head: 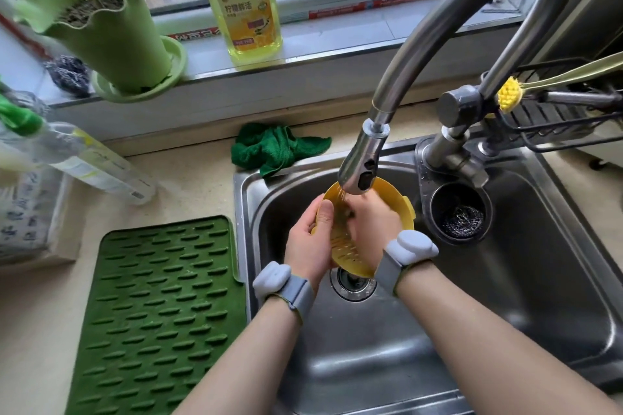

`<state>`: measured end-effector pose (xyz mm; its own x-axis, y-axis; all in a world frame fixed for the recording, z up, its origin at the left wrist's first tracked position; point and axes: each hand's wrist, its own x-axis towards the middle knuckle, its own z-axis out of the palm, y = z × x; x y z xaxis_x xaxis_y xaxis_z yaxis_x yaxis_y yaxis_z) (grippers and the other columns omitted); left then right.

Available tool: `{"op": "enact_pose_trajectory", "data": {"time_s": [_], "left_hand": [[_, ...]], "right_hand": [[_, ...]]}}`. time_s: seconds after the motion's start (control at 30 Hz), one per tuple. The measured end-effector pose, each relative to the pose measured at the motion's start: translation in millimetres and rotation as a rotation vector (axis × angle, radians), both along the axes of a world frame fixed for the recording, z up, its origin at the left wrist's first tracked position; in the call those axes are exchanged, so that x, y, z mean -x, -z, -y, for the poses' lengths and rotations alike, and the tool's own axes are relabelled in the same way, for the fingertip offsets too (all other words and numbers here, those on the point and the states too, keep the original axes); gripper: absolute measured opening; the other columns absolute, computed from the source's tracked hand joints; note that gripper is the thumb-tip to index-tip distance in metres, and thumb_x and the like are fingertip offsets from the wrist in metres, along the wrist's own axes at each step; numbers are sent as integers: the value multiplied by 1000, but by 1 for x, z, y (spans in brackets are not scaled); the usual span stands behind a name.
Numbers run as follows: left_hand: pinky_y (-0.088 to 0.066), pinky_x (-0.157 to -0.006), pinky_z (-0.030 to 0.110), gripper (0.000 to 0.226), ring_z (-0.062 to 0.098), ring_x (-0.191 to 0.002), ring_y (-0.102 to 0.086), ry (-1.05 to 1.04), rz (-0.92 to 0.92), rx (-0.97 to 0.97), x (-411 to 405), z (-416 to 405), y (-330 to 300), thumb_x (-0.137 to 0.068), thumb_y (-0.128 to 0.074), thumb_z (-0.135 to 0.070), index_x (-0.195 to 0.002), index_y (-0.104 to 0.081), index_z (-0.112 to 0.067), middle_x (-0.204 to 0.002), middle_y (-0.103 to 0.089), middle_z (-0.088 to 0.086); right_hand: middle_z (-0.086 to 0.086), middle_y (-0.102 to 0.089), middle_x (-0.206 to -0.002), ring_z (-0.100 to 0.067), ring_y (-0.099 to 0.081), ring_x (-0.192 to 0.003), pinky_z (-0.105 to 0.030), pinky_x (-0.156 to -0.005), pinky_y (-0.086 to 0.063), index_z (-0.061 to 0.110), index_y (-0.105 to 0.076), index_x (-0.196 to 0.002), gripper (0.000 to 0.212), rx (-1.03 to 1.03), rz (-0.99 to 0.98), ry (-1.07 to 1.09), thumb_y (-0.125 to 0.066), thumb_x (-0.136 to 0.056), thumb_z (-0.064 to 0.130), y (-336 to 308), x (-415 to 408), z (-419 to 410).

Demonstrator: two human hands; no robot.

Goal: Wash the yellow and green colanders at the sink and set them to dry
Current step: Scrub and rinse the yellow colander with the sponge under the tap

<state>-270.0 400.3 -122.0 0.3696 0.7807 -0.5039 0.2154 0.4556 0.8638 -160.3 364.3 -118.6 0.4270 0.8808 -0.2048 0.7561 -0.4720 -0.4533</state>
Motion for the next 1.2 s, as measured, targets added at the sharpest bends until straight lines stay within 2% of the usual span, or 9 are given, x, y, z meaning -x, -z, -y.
{"op": "enact_pose_trajectory", "data": {"time_s": [0.2, 0.33, 0.5, 0.63, 0.73, 0.87, 0.97, 1.07, 1.2], "left_hand": [[-55, -93, 51, 89, 18, -113, -65, -16, -40, -42, 3, -2, 4, -54, -47, -97, -127, -58, -47, -121, -70, -8], [-59, -80, 54, 69, 24, -99, -72, 45, -26, -43, -1, -5, -7, -66, -46, -91, -114, -67, -45, -103, -76, -5], [-57, -87, 54, 53, 22, -106, -69, -54, -48, 0, 4, -2, -5, -79, -49, -74, -116, -68, -41, -111, -74, -3], [-60, -77, 54, 42, 25, -93, -73, -36, -39, 3, 4, -3, -6, -87, -47, -67, -107, -72, -40, -96, -77, -1], [-56, -92, 48, 53, 18, -106, -67, -54, -93, -47, 3, 1, -7, -82, -46, -71, -117, -70, -37, -110, -74, -6], [-62, -68, 52, 38, 26, -89, -71, -42, -83, 13, 6, -1, -8, -93, -44, -62, -102, -72, -38, -96, -74, 3], [-59, -84, 50, 54, 21, -100, -69, -24, -123, -71, 6, 2, -10, -80, -43, -78, -112, -69, -43, -104, -74, -7], [-52, -98, 46, 57, 15, -112, -64, -28, -115, -90, 8, 6, -8, -81, -43, -74, -123, -65, -41, -116, -71, -11], [-57, -86, 51, 59, 21, -104, -69, -12, -97, -86, 7, 3, -8, -74, -44, -78, -118, -66, -44, -109, -73, -8]], "right_hand": [[-13, -60, -106, -32, -57, -96, -37, -84, -46, 10, -61, -109, 25, -17, -152, -320, -52, -86, 10, -8, 20, 6], [-7, -56, -110, -35, -49, -104, -40, -82, -45, 18, -55, -109, 24, 100, 228, -48, -48, -86, 14, -1, -12, 1], [-10, -58, -109, -32, -56, -100, -37, -82, -47, 14, -57, -110, 24, 39, -36, -370, -51, -87, 14, -13, 11, 3], [-10, -50, -112, -34, -55, -98, -37, -76, -45, 19, -56, -108, 20, 14, 187, -41, -51, -89, 21, -9, -7, 0], [-8, -54, -115, -30, -57, -101, -31, -76, -41, 16, -54, -120, 29, 80, 53, -393, -50, -91, 19, -14, 20, 5], [-8, -48, -119, -33, -49, -108, -37, -83, -47, 20, -50, -116, 27, 59, 255, -206, -42, -91, 16, -10, -9, 6], [-7, -51, -115, -34, -53, -107, -41, -85, -49, 20, -52, -114, 24, 259, 221, -242, -49, -90, 17, -12, 3, 11], [-11, -62, -105, -32, -61, -92, -38, -79, -53, 11, -63, -109, 27, 35, 119, -529, -64, -82, 10, -16, 17, 6], [-8, -56, -113, -32, -54, -105, -37, -80, -45, 16, -55, -110, 22, 188, 236, -242, -50, -89, 13, -12, -4, 9]]}}
